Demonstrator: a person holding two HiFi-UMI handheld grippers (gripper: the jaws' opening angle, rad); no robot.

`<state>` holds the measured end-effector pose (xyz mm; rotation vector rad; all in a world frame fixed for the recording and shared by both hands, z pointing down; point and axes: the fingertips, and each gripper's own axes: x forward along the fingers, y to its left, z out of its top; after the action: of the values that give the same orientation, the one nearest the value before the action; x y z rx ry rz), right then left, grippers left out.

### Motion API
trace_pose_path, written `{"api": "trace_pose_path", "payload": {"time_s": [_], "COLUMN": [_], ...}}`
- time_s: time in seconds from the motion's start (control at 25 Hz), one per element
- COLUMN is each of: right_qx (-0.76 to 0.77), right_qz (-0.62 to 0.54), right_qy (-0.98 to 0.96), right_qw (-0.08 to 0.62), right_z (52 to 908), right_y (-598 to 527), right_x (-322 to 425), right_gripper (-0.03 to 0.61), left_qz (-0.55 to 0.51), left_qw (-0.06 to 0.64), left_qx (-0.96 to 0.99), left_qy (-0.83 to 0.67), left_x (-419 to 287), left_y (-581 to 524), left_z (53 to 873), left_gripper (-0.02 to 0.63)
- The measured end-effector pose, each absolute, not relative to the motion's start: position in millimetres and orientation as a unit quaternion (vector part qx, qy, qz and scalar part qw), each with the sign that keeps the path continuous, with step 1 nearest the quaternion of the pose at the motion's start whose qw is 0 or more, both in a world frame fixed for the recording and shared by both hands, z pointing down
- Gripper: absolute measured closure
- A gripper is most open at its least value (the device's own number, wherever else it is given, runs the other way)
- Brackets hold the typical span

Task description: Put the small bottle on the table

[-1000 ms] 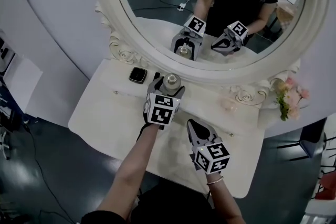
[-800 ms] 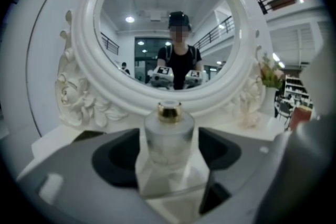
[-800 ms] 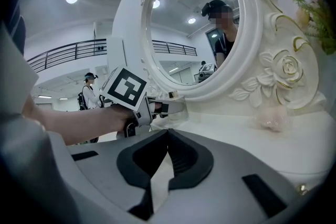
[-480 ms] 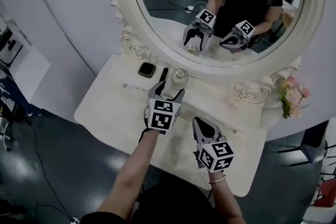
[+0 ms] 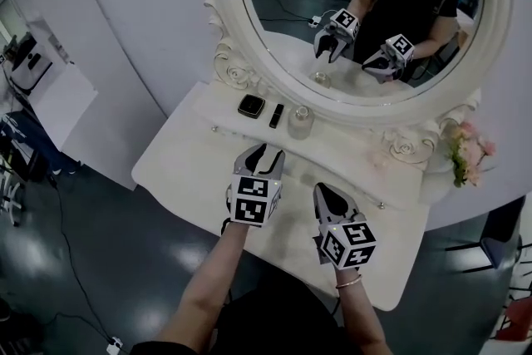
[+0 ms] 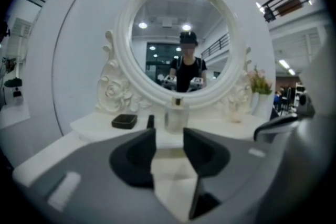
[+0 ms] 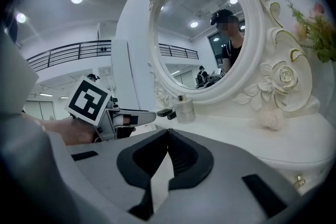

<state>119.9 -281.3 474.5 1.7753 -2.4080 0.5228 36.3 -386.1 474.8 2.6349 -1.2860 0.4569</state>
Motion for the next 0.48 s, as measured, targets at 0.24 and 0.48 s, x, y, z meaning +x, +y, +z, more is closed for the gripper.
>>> {"api": "trace_pose_path", "payload": {"time_s": [0.24, 0.48], "right_qx": [0.573, 0.568], "right_qz": [0.163, 0.153], "right_qy": [-0.801, -0.807], "right_qw": [0.051, 0.050], "right_z": [468.0, 461.1], "right_y": [-275.6, -266.1], "right_x": [102.7, 87.9], "right_gripper": [0.574, 0.574], "left_qz": [0.147, 0.139], "left_qw": [0.077, 0.077], "left_qx": [0.883, 0.882], "left_qy": [-0.439, -0.443], "left_x": [17.5, 0.2], "left_y": [-360.9, -338.9], "left_z": [465.2, 459.0], "left_gripper": [0.499, 0.540]}}
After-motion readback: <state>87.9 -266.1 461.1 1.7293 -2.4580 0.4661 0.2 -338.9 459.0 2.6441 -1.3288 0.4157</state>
